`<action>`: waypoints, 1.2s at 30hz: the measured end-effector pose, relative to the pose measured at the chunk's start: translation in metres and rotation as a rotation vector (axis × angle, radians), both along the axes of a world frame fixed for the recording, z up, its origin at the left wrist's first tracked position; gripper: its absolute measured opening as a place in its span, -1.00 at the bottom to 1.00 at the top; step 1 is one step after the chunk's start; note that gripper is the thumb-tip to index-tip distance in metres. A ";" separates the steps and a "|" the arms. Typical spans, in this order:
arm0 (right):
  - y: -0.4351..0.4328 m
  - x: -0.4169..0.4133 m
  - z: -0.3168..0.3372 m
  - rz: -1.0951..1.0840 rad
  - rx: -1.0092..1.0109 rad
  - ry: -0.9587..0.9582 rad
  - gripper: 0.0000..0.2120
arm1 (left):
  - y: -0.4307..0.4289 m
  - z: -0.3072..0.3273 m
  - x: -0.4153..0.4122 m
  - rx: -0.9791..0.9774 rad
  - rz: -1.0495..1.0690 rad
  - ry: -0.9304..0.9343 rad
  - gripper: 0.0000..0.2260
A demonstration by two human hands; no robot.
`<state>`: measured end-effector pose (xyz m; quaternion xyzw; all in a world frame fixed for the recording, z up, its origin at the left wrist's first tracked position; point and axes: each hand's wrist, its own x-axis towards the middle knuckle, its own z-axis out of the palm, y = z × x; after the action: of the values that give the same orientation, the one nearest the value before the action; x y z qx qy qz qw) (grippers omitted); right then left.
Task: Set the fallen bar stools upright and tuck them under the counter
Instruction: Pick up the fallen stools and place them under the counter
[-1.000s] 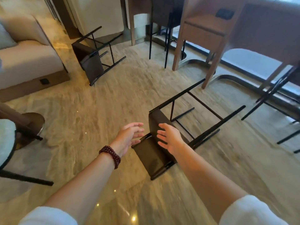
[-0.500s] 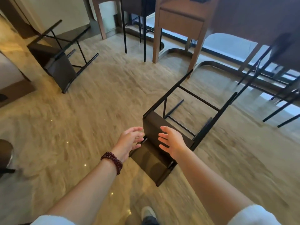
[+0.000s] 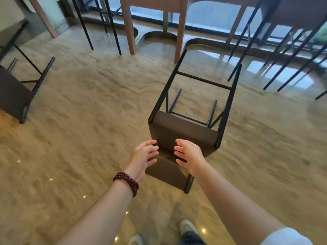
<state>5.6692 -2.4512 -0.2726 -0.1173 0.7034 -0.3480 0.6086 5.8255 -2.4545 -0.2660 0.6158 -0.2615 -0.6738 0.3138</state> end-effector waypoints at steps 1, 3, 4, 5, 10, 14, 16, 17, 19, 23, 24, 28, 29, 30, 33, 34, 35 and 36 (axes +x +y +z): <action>0.002 0.003 -0.016 -0.022 0.009 0.001 -0.72 | -0.002 -0.016 0.003 0.007 -0.014 0.009 -0.81; 0.008 0.007 -0.048 -0.061 0.023 0.016 -0.73 | -0.003 -0.049 0.006 0.020 -0.032 0.025 -0.81; 0.010 0.007 -0.067 -0.067 0.022 0.026 -0.74 | -0.003 -0.069 0.006 0.026 -0.035 0.033 -0.80; 0.013 0.006 -0.086 -0.065 0.021 0.038 -0.74 | -0.002 -0.088 0.006 0.032 -0.039 0.040 -0.80; 0.018 -0.008 -0.195 -0.055 0.024 0.110 -0.74 | 0.003 -0.199 -0.001 0.041 -0.055 0.033 -0.81; 0.024 -0.020 -0.291 -0.066 0.028 0.103 -0.76 | 0.006 -0.298 -0.008 0.035 -0.071 0.011 -0.80; 0.028 -0.024 -0.339 -0.069 0.030 0.102 -0.78 | 0.007 -0.345 -0.014 0.045 -0.072 0.014 -0.78; 0.029 -0.026 -0.359 -0.078 0.030 0.103 -0.81 | 0.006 -0.365 -0.017 0.057 -0.066 0.017 -0.77; 0.032 -0.032 -0.400 -0.096 0.019 0.109 -0.86 | 0.006 -0.403 -0.023 0.069 -0.069 0.026 -0.75; 0.033 -0.045 -0.465 -0.128 -0.013 0.130 -0.87 | 0.000 -0.466 -0.032 0.084 -0.064 0.053 -0.68; 0.034 -0.048 -0.478 -0.135 -0.017 0.135 -0.86 | -0.001 -0.479 -0.034 0.091 -0.059 0.059 -0.68; 0.039 -0.055 -0.516 -0.150 -0.025 0.132 -0.91 | -0.001 -0.521 -0.039 0.143 -0.033 0.086 -0.68; 0.040 -0.056 -0.524 -0.159 -0.024 0.131 -0.92 | 0.000 -0.527 -0.040 0.152 -0.026 0.089 -0.71; 0.043 -0.057 -0.531 -0.167 -0.019 0.133 -0.91 | 0.002 -0.533 -0.041 0.164 -0.024 0.083 -0.75; 0.052 -0.060 -0.551 -0.174 0.003 0.137 -0.81 | 0.007 -0.550 -0.045 0.227 0.015 0.093 -0.91; 0.054 -0.061 -0.557 -0.182 0.009 0.135 -0.78 | 0.009 -0.555 -0.048 0.249 0.027 0.112 -0.90; 0.056 -0.063 -0.563 -0.190 0.014 0.138 -0.77 | 0.010 -0.561 -0.051 0.266 0.046 0.135 -0.88; 0.057 -0.065 -0.568 -0.199 0.018 0.145 -0.78 | 0.011 -0.568 -0.054 0.283 0.072 0.152 -0.89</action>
<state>5.6038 -2.3938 -0.8410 -0.0664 0.7568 -0.3909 0.5196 5.7710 -2.4433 -0.8340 0.6102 -0.1171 -0.7368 0.2665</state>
